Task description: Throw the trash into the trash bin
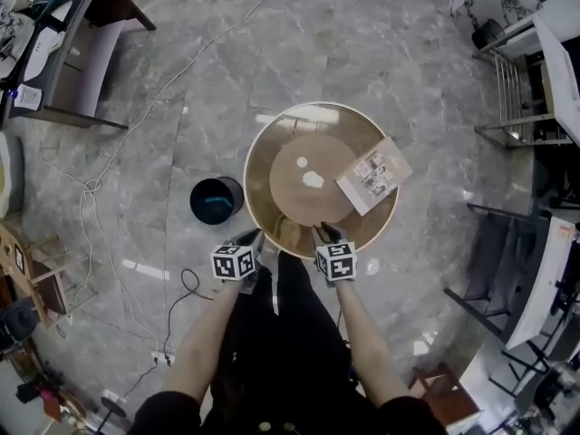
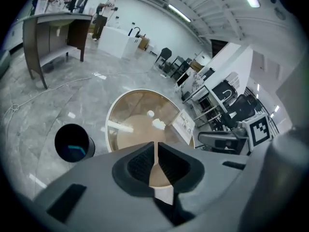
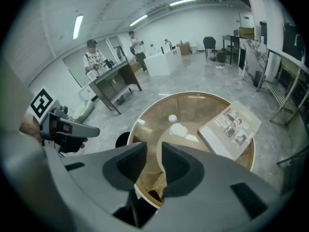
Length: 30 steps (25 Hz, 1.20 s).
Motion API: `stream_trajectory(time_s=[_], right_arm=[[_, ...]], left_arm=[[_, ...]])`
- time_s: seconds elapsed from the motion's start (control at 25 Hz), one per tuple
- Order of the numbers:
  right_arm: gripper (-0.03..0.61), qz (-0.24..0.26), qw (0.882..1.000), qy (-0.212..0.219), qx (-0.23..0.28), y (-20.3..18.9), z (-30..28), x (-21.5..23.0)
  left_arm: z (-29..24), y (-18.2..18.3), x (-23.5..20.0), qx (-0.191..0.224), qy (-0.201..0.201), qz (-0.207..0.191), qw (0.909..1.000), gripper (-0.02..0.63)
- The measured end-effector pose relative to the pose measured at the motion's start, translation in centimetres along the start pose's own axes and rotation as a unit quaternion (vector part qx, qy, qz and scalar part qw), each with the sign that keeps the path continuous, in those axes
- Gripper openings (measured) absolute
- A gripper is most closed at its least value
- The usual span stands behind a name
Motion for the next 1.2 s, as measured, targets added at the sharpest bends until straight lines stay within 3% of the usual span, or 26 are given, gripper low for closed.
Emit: stream_trajectory(time_s=[0.12,0.24,0.6,0.76,0.92,1.2], right_arm=[[0.109,-0.008,1.0,-0.008,-0.028,-0.8,-3.2,2.5],[0.148,-0.014,0.999,-0.016,-0.049,-1.3,-6.8,4.8],[0.174,-0.025,0.994,-0.045,-0.092,-2.4,-15.9,10.2],[0.136,-0.013,0.993,-0.044,-0.112,-2.9,-17.4,10.1],[0.003,0.019,0.99,-0.056,-0.128,-2.7,-17.6,9.7],[0.003,0.043,0.993,-0.038,-0.107,-0.2,-17.6,6.7]], left_arm=[[-2.0,0.1,-1.5,-0.006,0.001,0.019,0.9998,0.028],[-4.3,0.1,-3.1,-0.026,-0.004,0.041,0.9988,0.11],[-9.6,1.0,-7.1,-0.053,-0.035,0.089,0.994,0.11],[-9.9,1.3,-9.0,-0.051,-0.027,0.113,0.9919,0.11],[-9.8,1.8,-10.0,-0.036,-0.016,0.136,0.9899,0.11],[-8.7,3.3,-11.3,-0.02,-0.011,0.146,0.989,0.11]])
Point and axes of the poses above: the fingertips, and each gripper's own axes: z backward along the fingers, x to its right, y out of its top, the point moved 6 cm from there along z, backward along the fingers, and after that the axes turned 15 degrees about z, right-handed, at the moved point
